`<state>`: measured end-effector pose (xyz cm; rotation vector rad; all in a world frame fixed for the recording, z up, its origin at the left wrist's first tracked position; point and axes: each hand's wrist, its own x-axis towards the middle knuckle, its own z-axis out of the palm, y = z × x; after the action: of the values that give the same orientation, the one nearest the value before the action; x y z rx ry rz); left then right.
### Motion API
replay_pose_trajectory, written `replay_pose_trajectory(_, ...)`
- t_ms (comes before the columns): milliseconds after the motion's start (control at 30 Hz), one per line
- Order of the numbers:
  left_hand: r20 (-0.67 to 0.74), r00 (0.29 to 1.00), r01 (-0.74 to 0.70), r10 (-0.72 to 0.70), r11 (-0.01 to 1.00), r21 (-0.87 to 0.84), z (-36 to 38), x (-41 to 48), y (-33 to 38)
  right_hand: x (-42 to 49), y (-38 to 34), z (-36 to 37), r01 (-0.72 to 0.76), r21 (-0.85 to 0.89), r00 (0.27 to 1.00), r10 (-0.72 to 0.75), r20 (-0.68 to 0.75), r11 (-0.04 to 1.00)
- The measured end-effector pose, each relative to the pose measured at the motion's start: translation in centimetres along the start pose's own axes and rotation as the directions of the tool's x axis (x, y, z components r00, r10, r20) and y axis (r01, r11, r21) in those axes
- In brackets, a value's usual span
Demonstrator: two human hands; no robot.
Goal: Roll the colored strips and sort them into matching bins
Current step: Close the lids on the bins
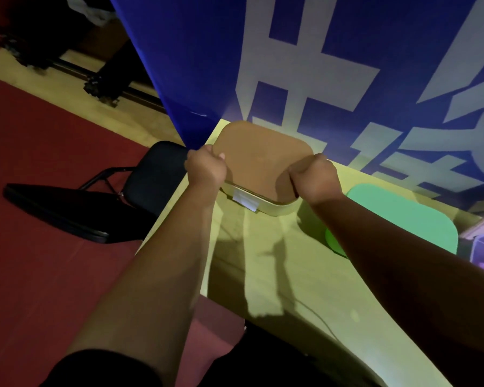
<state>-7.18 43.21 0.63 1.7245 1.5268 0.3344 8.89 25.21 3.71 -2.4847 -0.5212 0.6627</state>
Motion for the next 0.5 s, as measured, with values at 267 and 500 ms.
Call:
replay_pose_trajectory(267,0.008,1.0,-0.025,0.025,0.997,0.073,0.9,-0.4,-1.4,-0.5,0.0,0.8,0.008,-0.156,0.999,-0.001,0.048,0.988)
replay_pose_trajectory(500,0.028,0.996,-0.086,0.082,0.968,0.234,0.7,-0.2,0.3,0.1,0.4,1.4,0.018,-0.049,0.999,-0.016,0.041,0.999)
